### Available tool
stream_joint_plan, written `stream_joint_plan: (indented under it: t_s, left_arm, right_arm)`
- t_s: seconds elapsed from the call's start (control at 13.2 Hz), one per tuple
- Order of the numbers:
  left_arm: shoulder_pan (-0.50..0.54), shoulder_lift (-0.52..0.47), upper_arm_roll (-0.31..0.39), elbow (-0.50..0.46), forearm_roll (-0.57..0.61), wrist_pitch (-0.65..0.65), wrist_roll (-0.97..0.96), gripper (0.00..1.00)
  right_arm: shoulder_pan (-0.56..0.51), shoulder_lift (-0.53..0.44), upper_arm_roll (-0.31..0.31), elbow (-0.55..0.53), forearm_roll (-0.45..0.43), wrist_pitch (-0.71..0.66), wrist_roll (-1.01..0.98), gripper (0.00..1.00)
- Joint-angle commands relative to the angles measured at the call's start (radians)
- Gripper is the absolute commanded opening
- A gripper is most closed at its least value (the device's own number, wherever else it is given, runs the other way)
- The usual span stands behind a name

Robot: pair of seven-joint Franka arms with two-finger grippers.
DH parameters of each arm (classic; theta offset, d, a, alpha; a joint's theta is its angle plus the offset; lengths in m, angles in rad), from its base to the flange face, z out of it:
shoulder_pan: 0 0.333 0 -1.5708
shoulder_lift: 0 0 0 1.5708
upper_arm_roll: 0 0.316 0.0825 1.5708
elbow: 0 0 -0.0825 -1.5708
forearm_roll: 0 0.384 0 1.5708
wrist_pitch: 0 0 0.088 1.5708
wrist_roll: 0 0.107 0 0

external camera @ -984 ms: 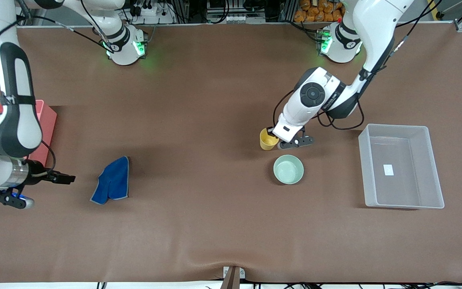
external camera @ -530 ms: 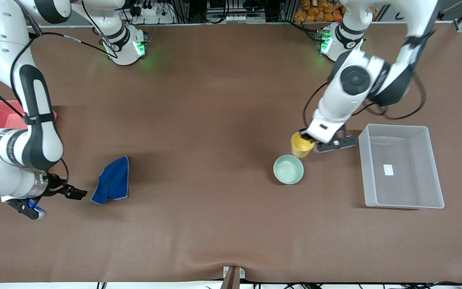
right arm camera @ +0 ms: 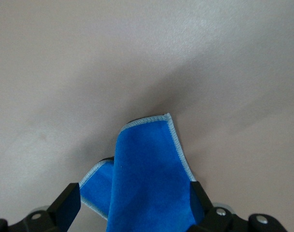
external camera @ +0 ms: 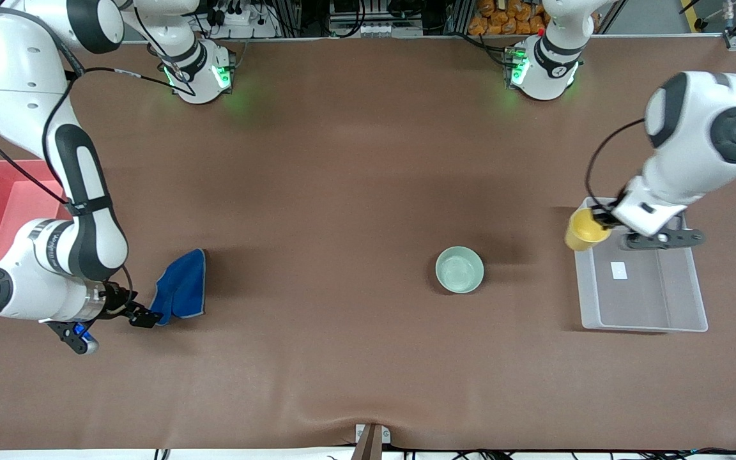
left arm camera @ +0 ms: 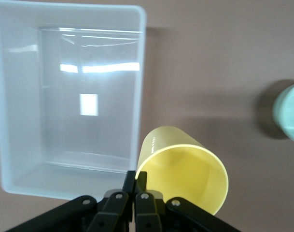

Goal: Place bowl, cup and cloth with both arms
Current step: 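Carry the cup into the clear bin while the right gripper grasps the cloth, then release the cup in the clear bin while the right gripper lifts the cloth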

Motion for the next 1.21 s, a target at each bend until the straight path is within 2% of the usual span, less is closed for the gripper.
stream_joint_plan:
  t_s: [0.0,0.3,0.38,0.53,0.68,0.76,1.14]
  left_arm:
    - [0.072,0.034,-0.015,0.000,0.002,0.001,0.102,0.00]
    - [0.181,0.126,-0.014,-0.012,0.015,0.087,0.218,0.00]
    - [0.199,0.146,-0.014,-0.012,0.015,0.096,0.246,0.00]
    - [0.218,0.172,-0.014,-0.013,0.015,0.099,0.277,0.00]
    - [0.222,0.210,-0.012,-0.023,0.017,0.101,0.277,0.00]
    - [0.222,0.223,-0.012,-0.032,0.017,0.115,0.277,0.00]
    - [0.227,0.280,-0.012,-0.044,0.088,0.149,0.277,0.00]
  right_arm:
    - [0.013,0.035,-0.001,0.023,0.021,0.003,0.019,1.00]
    - [0.028,0.044,-0.001,0.020,0.012,0.003,0.008,1.00]
    - [0.030,0.045,-0.001,0.019,0.010,0.003,0.007,0.93]
    - [0.030,0.053,-0.001,0.016,0.012,0.003,0.005,0.68]
    - [0.027,0.055,-0.001,0.008,0.013,0.001,0.001,0.17]
    - [0.024,0.055,-0.001,0.008,0.013,0.001,-0.015,0.00]
    - [0.021,0.052,-0.002,0.017,-0.002,0.003,-0.035,0.00]
